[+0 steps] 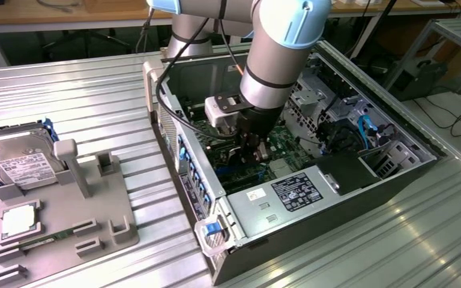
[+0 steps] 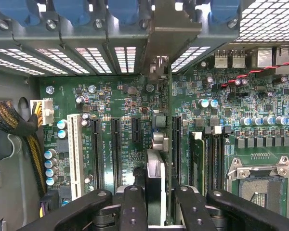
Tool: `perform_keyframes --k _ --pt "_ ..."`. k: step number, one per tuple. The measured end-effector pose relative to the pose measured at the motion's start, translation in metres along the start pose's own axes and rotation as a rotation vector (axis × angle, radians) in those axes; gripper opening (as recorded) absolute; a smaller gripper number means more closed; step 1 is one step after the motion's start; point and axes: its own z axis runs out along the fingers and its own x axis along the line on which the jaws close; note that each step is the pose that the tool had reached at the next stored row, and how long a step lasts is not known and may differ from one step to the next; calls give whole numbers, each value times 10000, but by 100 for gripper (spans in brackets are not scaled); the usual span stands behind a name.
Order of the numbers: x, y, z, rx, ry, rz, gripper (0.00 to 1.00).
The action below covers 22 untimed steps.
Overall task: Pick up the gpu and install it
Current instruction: 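Insert the gpu into the slot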
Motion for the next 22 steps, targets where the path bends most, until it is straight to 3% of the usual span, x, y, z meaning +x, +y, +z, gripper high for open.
perform_keyframes --k 11,17,22 --pt "-14 0 9 -7 1 -121 28" --pt "-14 0 71 -8 -53 -121 28" --pt "-11 0 102 -10 -65 -121 28"
